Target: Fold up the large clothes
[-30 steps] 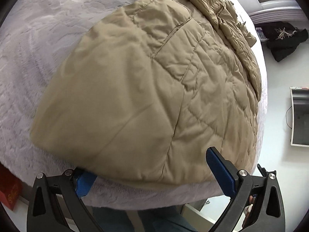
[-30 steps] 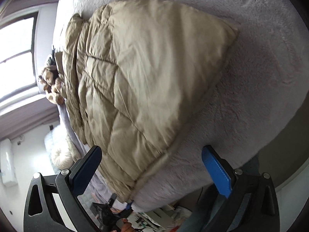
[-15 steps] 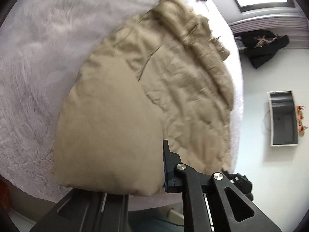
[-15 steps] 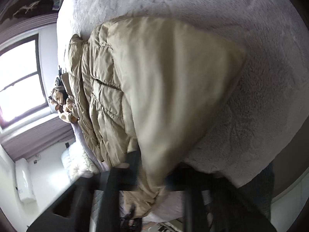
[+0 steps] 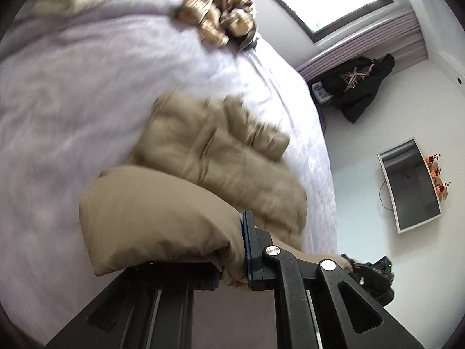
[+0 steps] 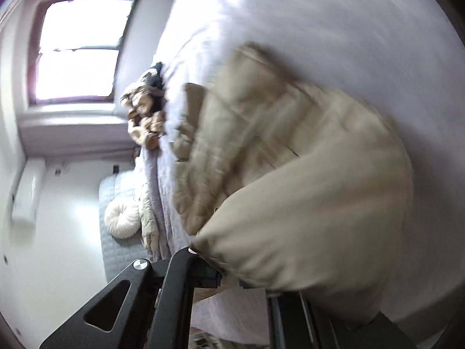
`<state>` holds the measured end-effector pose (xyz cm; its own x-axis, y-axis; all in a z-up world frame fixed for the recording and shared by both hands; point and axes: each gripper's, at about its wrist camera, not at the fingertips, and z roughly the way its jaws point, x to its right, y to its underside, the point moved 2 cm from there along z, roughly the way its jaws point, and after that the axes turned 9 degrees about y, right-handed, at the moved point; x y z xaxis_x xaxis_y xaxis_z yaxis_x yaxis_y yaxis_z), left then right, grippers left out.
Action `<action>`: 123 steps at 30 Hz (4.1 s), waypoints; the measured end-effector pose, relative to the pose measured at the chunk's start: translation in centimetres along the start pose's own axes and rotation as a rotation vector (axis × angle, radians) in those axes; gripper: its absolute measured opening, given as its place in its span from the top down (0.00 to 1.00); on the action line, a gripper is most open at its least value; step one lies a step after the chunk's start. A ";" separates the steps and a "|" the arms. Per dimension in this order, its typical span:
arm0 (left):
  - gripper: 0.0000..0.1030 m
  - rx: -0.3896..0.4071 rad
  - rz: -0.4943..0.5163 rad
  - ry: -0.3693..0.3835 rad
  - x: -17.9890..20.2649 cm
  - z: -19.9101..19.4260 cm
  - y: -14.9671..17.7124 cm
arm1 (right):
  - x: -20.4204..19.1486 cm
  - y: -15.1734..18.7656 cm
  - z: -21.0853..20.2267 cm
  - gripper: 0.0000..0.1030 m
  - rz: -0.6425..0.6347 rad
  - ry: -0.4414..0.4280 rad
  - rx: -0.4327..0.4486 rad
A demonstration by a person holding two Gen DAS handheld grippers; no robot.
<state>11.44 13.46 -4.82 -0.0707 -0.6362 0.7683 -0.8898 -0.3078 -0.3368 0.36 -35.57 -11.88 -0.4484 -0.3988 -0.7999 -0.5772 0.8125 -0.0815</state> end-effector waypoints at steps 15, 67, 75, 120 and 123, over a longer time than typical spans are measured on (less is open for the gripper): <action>0.87 0.011 -0.048 -0.175 -4.1 12.2 -13.5 | -12.8 -16.4 13.9 0.92 -0.248 0.133 -0.093; 0.66 -0.008 0.252 -0.585 -11.9 23.5 -18.6 | -6.3 -23.4 25.2 0.97 -0.440 0.627 0.098; 0.66 -0.042 0.125 -0.618 -17.0 23.2 -18.0 | -6.2 -23.3 25.0 0.97 -0.444 0.619 0.123; 0.00 -0.198 0.087 -0.459 -5.0 12.1 -2.4 | -7.3 -2.4 12.1 0.18 -0.332 0.422 -0.047; 0.00 -0.204 0.091 -0.481 -5.2 12.0 -2.1 | -7.0 -1.6 12.0 0.17 -0.325 0.421 -0.047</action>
<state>19.04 8.92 -14.62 0.0205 -0.9212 0.3886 -0.9628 -0.1230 -0.2407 12.60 -28.96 -13.34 -0.4706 -0.7709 -0.4292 -0.7578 0.6023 -0.2508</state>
